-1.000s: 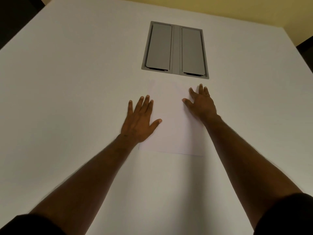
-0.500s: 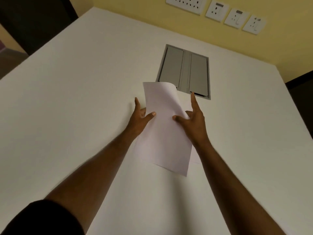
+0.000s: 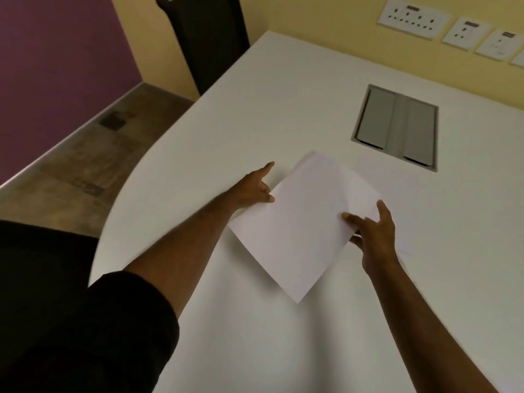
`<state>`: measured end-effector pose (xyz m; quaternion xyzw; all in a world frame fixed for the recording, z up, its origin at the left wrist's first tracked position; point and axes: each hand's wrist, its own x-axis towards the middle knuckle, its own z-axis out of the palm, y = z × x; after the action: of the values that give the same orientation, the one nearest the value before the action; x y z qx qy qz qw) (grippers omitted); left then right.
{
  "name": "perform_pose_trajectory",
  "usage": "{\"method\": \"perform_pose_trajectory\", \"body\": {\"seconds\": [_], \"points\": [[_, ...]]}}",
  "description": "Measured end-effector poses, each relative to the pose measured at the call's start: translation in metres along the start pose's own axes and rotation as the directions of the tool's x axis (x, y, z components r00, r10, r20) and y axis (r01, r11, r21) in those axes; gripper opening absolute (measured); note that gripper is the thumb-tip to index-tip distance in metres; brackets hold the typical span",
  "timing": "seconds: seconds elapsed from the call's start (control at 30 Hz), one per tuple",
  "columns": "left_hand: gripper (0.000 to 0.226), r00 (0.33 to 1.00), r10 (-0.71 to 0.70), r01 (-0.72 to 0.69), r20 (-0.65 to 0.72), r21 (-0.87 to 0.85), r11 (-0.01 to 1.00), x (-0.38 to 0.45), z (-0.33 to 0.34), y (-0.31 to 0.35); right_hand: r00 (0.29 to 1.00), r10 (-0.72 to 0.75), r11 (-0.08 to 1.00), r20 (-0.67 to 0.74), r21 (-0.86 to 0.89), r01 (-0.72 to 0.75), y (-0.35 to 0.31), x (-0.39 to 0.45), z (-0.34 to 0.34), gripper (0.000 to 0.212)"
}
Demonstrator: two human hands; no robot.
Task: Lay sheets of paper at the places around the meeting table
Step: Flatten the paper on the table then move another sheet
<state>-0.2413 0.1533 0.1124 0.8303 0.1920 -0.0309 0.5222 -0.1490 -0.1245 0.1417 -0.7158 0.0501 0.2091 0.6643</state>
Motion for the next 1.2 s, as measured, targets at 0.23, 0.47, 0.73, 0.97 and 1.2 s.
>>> {"method": "perform_pose_trajectory", "body": {"seconds": [0.23,0.47,0.73,0.97,1.2], "points": [[0.098,0.997,-0.061,0.048,0.046,0.248,0.968,-0.050,-0.024,-0.050,0.986,0.167,0.985,-0.029,-0.049,-0.168,0.077,-0.058,0.033,0.089],[0.095,0.999,-0.043,0.037,0.005,0.405,0.914,-0.093,-0.030,-0.112,0.982,0.184,0.937,-0.044,-0.292,-0.189,0.130,-0.087,0.057,0.072],[0.087,0.997,0.071,-0.037,-0.038,0.570,0.821,-0.111,-0.016,-0.141,0.995,0.028,0.763,-0.092,-0.641,-0.081,0.151,-0.103,0.071,0.063],[0.072,0.945,0.294,-0.114,-0.144,0.697,0.708,-0.125,-0.003,-0.156,0.988,-0.130,0.609,-0.083,-0.793,0.013,0.157,-0.121,0.076,0.108],[0.038,0.814,0.513,-0.148,-0.272,0.757,0.637,-0.145,-0.003,-0.141,0.945,-0.321,0.337,0.065,-0.925,0.178,0.138,-0.136,0.069,0.086]]}}
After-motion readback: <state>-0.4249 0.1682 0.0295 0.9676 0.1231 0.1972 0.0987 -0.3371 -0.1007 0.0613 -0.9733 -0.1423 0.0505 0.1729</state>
